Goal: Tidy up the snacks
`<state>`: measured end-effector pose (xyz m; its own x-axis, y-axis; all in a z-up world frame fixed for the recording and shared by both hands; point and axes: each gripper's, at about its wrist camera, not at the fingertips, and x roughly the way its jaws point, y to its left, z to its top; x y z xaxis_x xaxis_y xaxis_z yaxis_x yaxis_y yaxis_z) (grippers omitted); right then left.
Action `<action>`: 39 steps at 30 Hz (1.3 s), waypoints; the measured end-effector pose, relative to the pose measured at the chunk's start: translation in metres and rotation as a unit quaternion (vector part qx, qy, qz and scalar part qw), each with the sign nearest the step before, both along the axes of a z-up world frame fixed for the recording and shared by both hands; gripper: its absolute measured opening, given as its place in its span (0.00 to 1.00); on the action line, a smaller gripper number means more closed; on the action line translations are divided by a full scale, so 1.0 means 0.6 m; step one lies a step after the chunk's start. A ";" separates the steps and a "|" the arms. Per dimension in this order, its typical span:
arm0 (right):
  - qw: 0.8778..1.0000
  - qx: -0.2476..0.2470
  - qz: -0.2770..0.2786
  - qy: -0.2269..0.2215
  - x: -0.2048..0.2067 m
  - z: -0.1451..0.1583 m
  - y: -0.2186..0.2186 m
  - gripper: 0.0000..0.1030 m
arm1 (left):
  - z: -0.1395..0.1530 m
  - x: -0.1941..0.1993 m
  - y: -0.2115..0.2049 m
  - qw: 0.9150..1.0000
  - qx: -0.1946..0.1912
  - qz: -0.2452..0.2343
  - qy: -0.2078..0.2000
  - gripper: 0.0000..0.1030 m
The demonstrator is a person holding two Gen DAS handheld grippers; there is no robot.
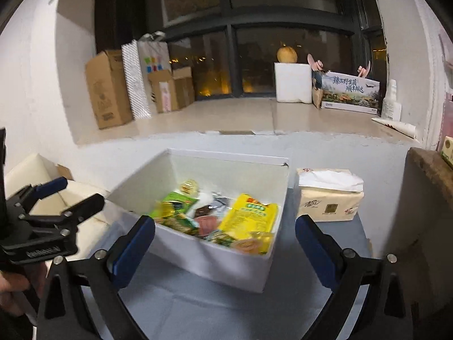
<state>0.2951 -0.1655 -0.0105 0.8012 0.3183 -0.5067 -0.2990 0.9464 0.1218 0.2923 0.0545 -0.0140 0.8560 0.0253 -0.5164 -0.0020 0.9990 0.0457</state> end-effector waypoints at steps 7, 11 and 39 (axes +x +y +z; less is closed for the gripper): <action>0.999 -0.005 0.021 -0.030 -0.117 0.034 -0.005 0.99 | 0.020 -0.110 -0.006 0.998 -0.055 0.005 0.010 1.00; 0.999 0.007 0.038 -0.021 -0.172 0.036 -0.017 0.99 | 0.031 -0.185 -0.019 0.998 -0.059 0.002 0.002 1.00; 0.999 0.013 0.030 -0.028 -0.375 0.044 -0.072 1.00 | 0.058 -0.408 -0.080 0.998 -0.057 -0.005 0.000 1.00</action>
